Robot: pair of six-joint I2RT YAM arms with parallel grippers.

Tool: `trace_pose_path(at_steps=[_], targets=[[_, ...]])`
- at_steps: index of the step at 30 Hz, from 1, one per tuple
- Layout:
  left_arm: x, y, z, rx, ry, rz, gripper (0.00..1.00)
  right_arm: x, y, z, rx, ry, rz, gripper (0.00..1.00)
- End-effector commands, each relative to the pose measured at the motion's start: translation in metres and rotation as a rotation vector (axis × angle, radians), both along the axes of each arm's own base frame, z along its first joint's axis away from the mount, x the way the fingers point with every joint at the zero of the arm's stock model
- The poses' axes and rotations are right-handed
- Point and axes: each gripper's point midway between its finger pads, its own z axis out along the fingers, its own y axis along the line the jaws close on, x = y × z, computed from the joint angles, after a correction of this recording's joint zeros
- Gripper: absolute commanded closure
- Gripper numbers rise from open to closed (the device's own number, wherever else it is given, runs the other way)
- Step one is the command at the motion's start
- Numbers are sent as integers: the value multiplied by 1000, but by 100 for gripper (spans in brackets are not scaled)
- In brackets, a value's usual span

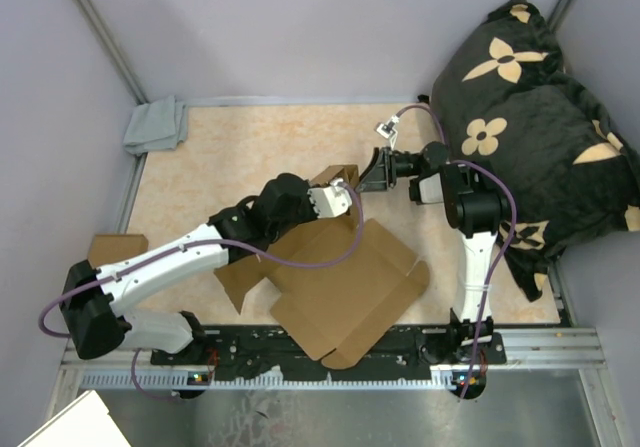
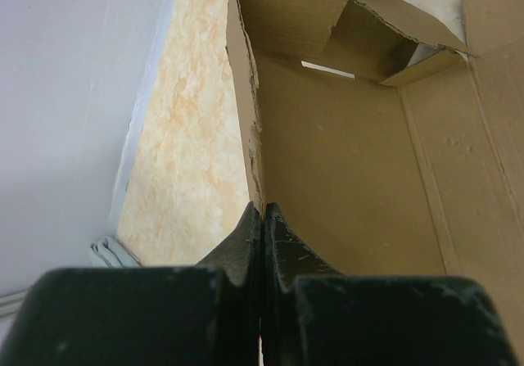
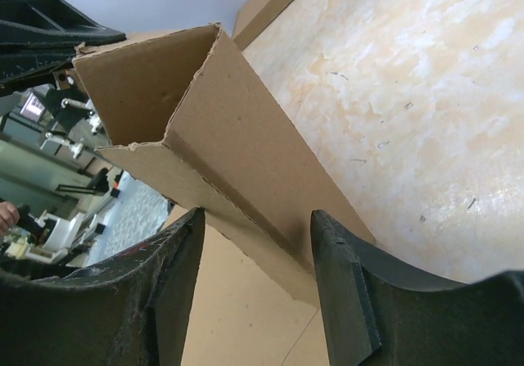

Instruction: Fold the paper box

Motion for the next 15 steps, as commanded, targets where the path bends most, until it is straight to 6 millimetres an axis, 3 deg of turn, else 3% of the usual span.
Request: trace_pose_path(at_steps=[1,15], targets=[[-6,0,-3,57,-25,-15,100,-13,-7,20,0,-265,57,44],[-8,14,-11,166,-94,28,100,-18,-31,16,-22,-301,36,42]])
